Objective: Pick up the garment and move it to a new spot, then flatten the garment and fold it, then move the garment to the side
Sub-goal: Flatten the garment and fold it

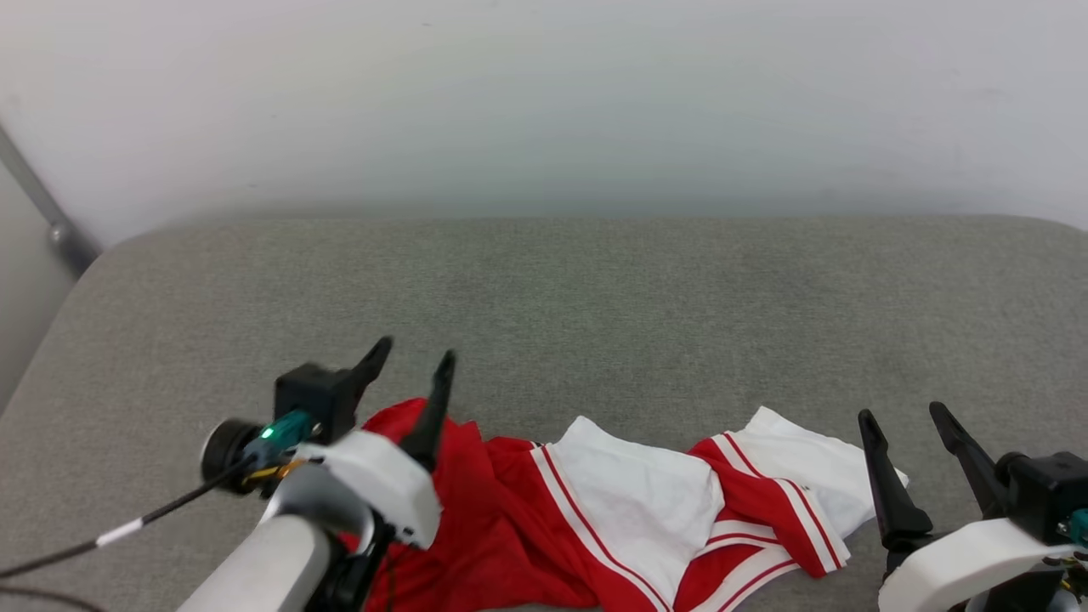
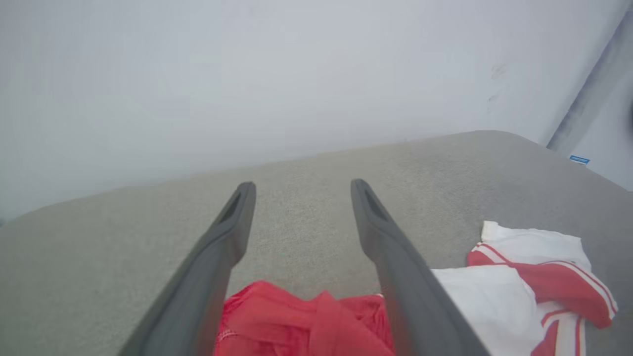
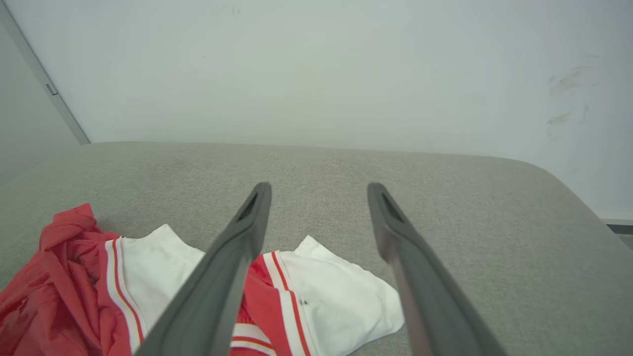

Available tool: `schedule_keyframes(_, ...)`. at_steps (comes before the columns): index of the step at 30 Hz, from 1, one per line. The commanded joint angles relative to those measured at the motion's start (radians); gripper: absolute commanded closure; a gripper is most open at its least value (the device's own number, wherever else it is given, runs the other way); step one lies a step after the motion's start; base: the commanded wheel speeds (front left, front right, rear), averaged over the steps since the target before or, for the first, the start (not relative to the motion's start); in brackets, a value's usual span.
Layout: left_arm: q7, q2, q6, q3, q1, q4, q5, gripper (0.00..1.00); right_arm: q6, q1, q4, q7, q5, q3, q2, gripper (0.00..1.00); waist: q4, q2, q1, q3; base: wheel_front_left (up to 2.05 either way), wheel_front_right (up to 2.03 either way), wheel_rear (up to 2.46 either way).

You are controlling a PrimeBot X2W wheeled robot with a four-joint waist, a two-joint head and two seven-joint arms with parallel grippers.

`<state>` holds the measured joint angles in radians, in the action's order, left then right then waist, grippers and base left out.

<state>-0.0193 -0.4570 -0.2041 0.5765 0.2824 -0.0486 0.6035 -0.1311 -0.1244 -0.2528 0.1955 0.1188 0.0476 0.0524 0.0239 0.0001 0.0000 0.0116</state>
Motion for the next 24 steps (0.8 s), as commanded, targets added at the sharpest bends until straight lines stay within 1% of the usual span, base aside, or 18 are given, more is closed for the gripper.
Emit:
schedule_keyframes(1,0.014,0.018,0.021,0.020,0.044,-0.013,-0.010,0.00,0.001,0.017,-0.001,0.002,-0.002,-0.007,0.002,0.00,-0.015,-0.0001,0.0000,-0.009,0.00,0.00,0.00)
schedule_keyframes(4,0.054,0.049,0.068,0.059,0.128,-0.057,-0.015,0.00,0.001,0.033,-0.002,-0.006,0.001,-0.017,0.003,0.00,-0.033,-0.0001,0.0000,-0.028,0.00,0.00,0.00)
schedule_keyframes(7,0.106,0.081,0.126,0.093,0.193,-0.118,0.005,0.00,0.001,0.055,0.003,-0.015,0.004,-0.031,0.006,0.00,-0.053,-0.0001,0.0000,-0.050,0.00,0.00,0.00)
schedule_keyframes(14,0.286,0.134,0.267,0.195,0.306,-0.304,0.052,0.00,0.001,0.100,0.028,-0.041,0.015,-0.060,0.004,0.00,-0.089,-0.0001,0.0000,-0.096,0.00,0.00,0.00)
schedule_keyframes(16,0.346,0.140,0.292,0.226,0.327,-0.357,0.064,0.00,0.001,0.107,0.036,-0.049,0.020,-0.064,0.004,0.00,-0.096,-0.0001,0.0000,-0.110,0.00,0.00,0.00)
schedule_keyframes(18,0.401,0.146,0.308,0.255,0.350,-0.399,0.075,0.00,0.001,0.110,0.047,-0.055,0.022,-0.062,0.003,0.00,-0.102,-0.0001,0.0000,-0.122,0.00,0.00,0.00)
schedule_keyframes(20,0.451,0.151,0.319,0.285,0.368,-0.431,0.088,0.00,0.001,0.114,0.054,-0.060,0.027,-0.061,0.003,0.00,-0.108,-0.0001,0.0000,-0.133,0.00,0.00,0.00)
schedule_keyframes(21,0.451,0.151,0.319,0.285,0.368,-0.431,0.088,0.00,0.001,0.114,0.054,-0.060,0.027,-0.061,0.003,0.00,-0.108,-0.0001,0.0000,-0.133,0.00,0.00,0.00)
schedule_keyframes(24,0.516,0.152,0.329,0.330,0.387,-0.457,0.107,0.00,0.001,0.121,0.068,-0.067,0.031,-0.059,0.002,0.00,-0.114,-0.0001,0.0000,-0.144,0.00,0.00,0.00)
